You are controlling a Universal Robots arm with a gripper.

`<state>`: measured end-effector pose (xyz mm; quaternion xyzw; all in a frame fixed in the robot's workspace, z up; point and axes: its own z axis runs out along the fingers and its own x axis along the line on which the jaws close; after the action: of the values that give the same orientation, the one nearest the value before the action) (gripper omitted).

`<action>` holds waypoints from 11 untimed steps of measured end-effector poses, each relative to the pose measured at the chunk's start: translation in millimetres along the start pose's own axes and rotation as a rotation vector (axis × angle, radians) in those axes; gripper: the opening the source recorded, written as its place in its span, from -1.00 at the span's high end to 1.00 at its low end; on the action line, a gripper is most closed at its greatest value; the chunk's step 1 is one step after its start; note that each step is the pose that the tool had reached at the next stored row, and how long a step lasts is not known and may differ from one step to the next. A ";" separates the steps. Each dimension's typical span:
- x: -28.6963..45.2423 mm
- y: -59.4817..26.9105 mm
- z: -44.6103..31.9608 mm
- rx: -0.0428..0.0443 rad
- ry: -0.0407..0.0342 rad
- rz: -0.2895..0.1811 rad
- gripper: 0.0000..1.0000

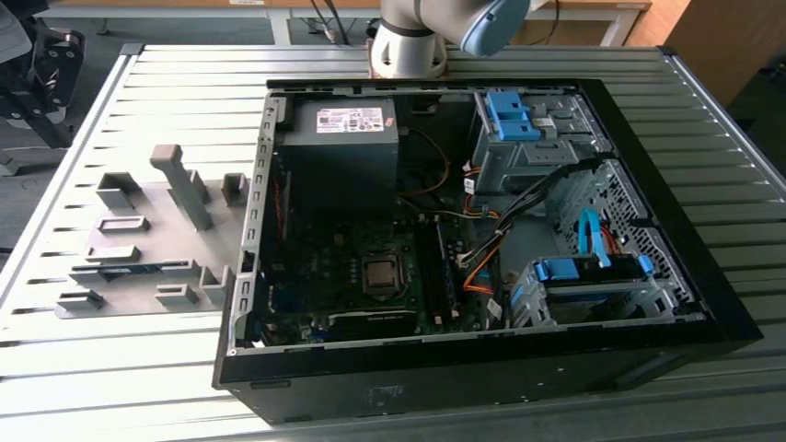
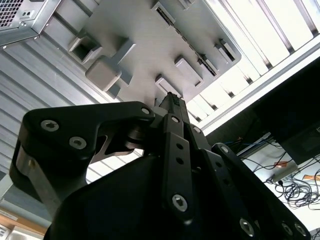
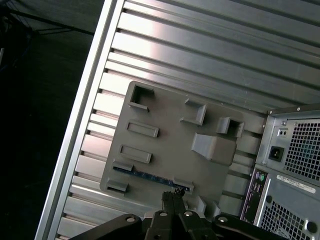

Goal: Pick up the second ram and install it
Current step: 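Pick up the second ram and move it above second insertion slot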

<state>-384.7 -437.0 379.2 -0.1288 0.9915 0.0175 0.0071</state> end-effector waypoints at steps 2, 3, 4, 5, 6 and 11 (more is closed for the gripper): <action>0.0 0.0 0.0 0.0000 0.0000 0.000 0.79; 0.0 0.0 0.0 0.0000 0.0000 0.000 0.79; 0.0 0.0 0.0 0.0000 0.0000 0.000 0.79; 0.0 0.0 0.0 0.0000 0.0000 0.000 0.79; 0.0 0.0 0.0 0.0000 0.0000 -0.001 0.79; 0.0 0.0 0.0 -0.0005 0.0010 -0.028 0.79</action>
<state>-384.8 -437.1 379.2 -0.1429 0.9896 0.0175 0.0068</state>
